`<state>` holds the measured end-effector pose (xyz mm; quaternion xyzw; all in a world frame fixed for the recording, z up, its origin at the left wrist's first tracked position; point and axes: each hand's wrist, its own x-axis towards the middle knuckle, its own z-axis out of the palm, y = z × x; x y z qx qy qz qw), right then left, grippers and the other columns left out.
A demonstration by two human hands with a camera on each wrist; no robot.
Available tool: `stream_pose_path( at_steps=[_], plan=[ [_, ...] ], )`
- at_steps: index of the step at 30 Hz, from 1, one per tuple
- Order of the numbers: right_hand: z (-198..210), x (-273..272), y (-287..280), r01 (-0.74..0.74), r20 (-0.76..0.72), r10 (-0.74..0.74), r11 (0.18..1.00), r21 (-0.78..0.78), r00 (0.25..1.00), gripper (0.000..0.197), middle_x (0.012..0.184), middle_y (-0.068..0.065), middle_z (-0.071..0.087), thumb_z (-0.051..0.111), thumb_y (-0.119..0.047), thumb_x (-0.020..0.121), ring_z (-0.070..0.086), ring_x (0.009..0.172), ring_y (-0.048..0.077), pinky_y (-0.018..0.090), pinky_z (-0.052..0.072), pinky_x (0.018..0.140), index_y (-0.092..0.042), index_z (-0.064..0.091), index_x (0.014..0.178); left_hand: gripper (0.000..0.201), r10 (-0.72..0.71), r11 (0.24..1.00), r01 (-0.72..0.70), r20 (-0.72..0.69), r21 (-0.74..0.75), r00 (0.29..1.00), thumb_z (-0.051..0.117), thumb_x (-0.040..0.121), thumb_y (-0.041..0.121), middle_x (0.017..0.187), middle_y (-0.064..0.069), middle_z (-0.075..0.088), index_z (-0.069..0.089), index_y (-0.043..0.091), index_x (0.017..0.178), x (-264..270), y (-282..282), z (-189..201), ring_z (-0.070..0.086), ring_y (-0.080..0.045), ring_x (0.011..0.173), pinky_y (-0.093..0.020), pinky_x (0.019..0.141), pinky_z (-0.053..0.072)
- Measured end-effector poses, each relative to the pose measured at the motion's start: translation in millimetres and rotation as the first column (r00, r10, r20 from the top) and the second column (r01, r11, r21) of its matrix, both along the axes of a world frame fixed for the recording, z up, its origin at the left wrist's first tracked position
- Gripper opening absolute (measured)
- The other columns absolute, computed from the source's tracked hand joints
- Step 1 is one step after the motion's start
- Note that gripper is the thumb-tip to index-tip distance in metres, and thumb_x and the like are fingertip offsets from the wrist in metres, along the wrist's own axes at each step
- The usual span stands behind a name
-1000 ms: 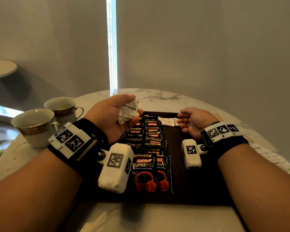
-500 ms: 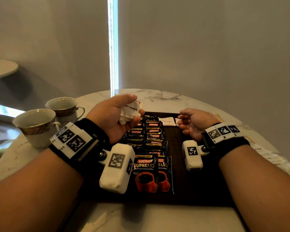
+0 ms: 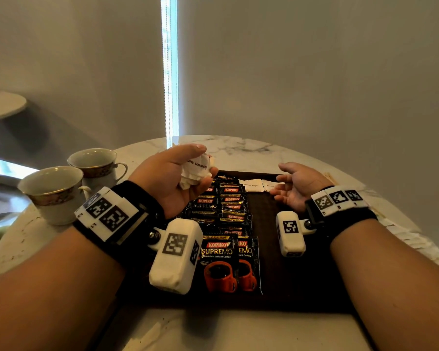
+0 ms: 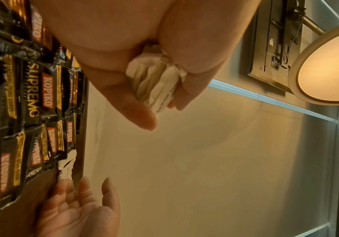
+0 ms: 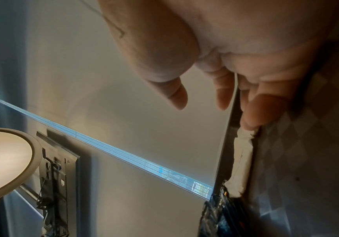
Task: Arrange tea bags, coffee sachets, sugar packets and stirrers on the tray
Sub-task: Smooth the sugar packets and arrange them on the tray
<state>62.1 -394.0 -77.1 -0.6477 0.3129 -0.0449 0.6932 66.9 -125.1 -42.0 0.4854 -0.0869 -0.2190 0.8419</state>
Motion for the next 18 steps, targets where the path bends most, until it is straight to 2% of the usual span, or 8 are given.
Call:
stream_pose_path(
  at_steps=[3,5,9,11,14,16,18],
  plan=[
    [1,-1,0,0.008,0.008,-0.008,1.0,0.001,1.0,0.035,0.093,0.013,0.052,0.053,-0.04,0.099,0.056,0.076,0.023,0.032,0.046,0.058,-0.006,0.054,0.106,0.01,-0.019,0.999,0.018,-0.019,-0.036,1.0,0.058,0.095,0.014,0.101,-0.018,0.059,0.061,0.007,0.101,-2,1,2,0.068,-0.024,0.072,-0.025,0.05,0.056],
    [3,-2,-1,0.04,0.022,-0.04,0.999,-0.006,0.999,0.032,0.09,0.011,0.053,0.055,-0.04,0.097,0.054,0.074,0.021,0.032,0.045,0.057,-0.009,0.057,0.102,0.02,-0.031,0.997,0.027,-0.047,-0.074,0.998,0.05,0.091,0.009,0.109,-0.022,0.06,0.064,0.004,0.105,-3,3,2,0.07,-0.03,0.078,-0.028,0.055,0.059],
    [20,-6,1,0.029,0.132,-0.028,1.0,-0.006,0.991,0.024,0.076,0.003,0.051,0.059,-0.037,0.095,0.046,0.056,0.015,0.026,0.036,0.046,-0.014,0.057,0.092,0.034,-0.076,0.993,0.07,-0.057,-0.098,0.996,0.042,0.088,0.003,0.12,-0.025,0.06,0.066,0.003,0.112,-4,3,2,0.073,-0.037,0.089,-0.036,0.066,0.063],
    [36,-13,12,-0.039,0.205,0.041,0.999,-0.015,0.978,0.022,0.072,0.001,0.05,0.06,-0.035,0.095,0.045,0.055,0.013,0.024,0.034,0.043,-0.013,0.056,0.092,0.041,-0.118,0.99,0.114,-0.035,-0.088,0.992,0.049,0.082,0.003,0.123,-0.024,0.063,0.064,0.004,0.121,-3,3,2,0.074,-0.036,0.092,-0.036,0.065,0.063],
    [56,-29,41,-0.23,0.281,0.237,0.971,-0.059,0.93,0.027,0.069,-0.001,0.051,0.068,-0.037,0.088,0.045,0.054,0.012,0.022,0.033,0.042,-0.013,0.057,0.094,0.059,-0.143,0.989,0.144,0.021,-0.042,0.989,0.058,0.073,0.009,0.112,-0.02,0.069,0.057,0.002,0.132,-4,3,2,0.074,-0.026,0.087,-0.032,0.063,0.062],
    [63,-39,61,-0.364,0.286,0.38,0.925,-0.108,0.88,0.037,0.07,0.0,0.056,0.072,-0.04,0.076,0.048,0.055,0.012,0.022,0.034,0.045,-0.012,0.059,0.096,0.055,-0.119,0.992,0.12,0.039,-0.032,0.992,0.062,0.078,0.01,0.107,-0.018,0.069,0.056,0.0,0.132,-4,1,1,0.074,-0.021,0.082,-0.028,0.056,0.06],
    [64,-44,78,-0.443,0.293,0.467,0.884,-0.149,0.834,0.039,0.074,0.001,0.06,0.073,-0.037,0.071,0.05,0.056,0.012,0.022,0.038,0.046,-0.01,0.062,0.098,0.052,-0.088,0.996,0.089,0.052,-0.018,0.995,0.066,0.084,0.009,0.114,-0.021,0.067,0.054,0.001,0.134,-4,1,0,0.071,-0.022,0.084,-0.026,0.054,0.058]
  ],
)
